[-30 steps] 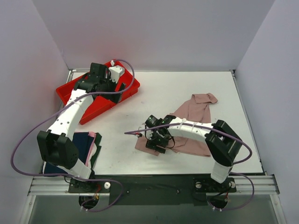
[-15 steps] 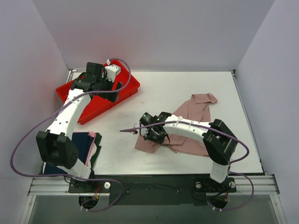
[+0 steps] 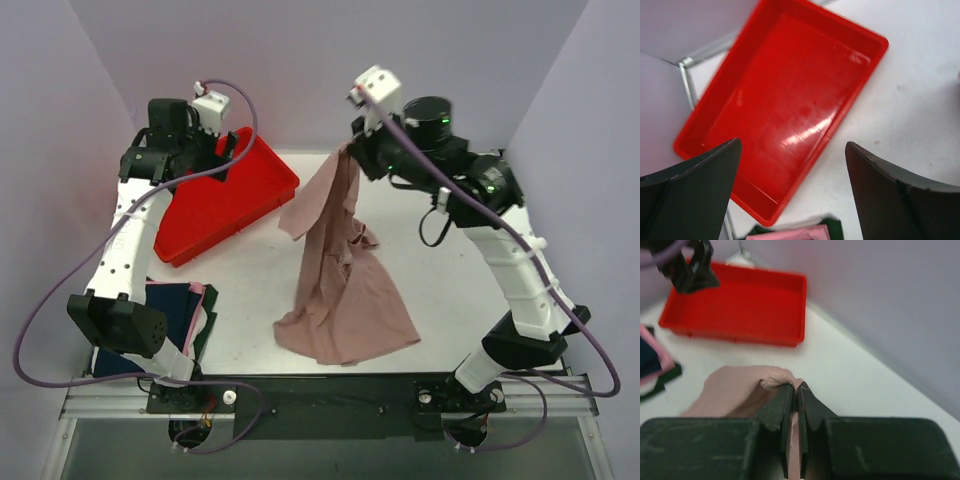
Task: Fold and stack the t-shirts
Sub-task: Flatten out the tshirt
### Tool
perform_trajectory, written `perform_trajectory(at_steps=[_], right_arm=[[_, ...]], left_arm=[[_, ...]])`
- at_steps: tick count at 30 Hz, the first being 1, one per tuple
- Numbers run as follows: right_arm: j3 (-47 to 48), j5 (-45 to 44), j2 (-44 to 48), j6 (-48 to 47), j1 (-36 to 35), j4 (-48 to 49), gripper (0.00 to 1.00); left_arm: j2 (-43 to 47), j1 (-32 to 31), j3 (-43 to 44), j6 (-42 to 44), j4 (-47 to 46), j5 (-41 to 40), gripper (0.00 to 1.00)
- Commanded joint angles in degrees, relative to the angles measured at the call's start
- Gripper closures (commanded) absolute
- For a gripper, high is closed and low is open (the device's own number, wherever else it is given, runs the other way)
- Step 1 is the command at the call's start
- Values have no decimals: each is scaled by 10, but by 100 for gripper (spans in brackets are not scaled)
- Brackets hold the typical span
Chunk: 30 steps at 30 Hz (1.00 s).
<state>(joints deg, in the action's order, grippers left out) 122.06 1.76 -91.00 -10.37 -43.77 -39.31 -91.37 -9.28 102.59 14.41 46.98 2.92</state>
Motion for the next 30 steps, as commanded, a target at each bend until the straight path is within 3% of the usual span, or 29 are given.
perform_trajectory(at_steps=[1,3,6,10,12,14,16,17,19,26,30], right_arm=[[127,-37,13,85,12,17,100],[118,-66,24,103,32,48,100],[85,-95,34,133,89,65,100],[27,-87,42,182,161,71,100],[-12,-68,50,188,192,76,100],[-61,-36,63,192,220,82,100],[-127,-5,79,192,245,96,100],[-165,9,86,194,252,104,100],[-219,16,96,195,275,119,100],[-294,29,71,236,358,125,100],[-337,49,78,234,360,126,100]], left_arm=[[-17,9,98,23,-9,-21,5],[-24,9,119,23,2,14,5],[-23,3,108,17,28,132,6],[-7,-35,34,54,66,286,7],[8,-71,-33,95,76,324,7],[11,-120,-94,129,85,313,9],[9,-158,-141,136,82,305,16],[6,-174,-161,131,81,307,24],[1,-194,-176,127,82,312,28],[-21,-312,-200,138,79,279,27],[-50,-327,-266,110,17,223,20]])
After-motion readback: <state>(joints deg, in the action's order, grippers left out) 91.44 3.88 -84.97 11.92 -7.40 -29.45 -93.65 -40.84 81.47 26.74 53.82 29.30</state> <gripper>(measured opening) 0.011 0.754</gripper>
